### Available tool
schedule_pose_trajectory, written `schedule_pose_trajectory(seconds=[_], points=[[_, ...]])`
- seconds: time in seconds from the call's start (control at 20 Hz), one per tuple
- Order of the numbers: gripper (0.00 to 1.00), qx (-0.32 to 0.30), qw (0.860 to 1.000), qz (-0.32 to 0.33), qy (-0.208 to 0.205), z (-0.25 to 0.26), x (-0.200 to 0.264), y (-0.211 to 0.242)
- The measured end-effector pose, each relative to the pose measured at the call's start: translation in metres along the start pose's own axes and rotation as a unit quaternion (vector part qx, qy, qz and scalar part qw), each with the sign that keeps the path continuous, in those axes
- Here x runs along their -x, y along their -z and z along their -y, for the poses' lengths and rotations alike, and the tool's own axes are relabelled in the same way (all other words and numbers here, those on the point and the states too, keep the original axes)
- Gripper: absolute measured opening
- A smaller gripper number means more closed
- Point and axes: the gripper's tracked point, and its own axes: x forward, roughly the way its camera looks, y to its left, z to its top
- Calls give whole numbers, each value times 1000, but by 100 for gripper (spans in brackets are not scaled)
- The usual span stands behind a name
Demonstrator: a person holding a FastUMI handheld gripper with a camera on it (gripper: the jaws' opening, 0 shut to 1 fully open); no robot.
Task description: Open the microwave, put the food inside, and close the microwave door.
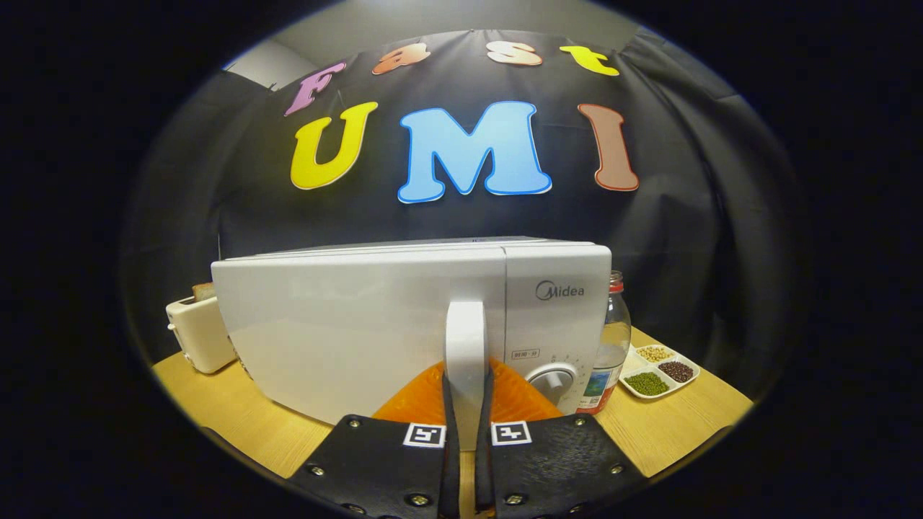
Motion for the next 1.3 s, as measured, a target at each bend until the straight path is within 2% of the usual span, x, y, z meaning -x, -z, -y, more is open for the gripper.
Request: schedule_pose_trajectory(seconds=[0.1,0.25,0.55,0.75,1.0,1.3], points=[[9,-1,1000,-6,-3,-1,4,2],[9,37,999,-2,-9,-8,28,4],[9,29,998,-14,-47,-34,87,15],[8,32,996,-5,-87,-70,134,22],[8,35,987,0,-160,-127,185,34],[7,34,980,0,-196,-184,217,41]])
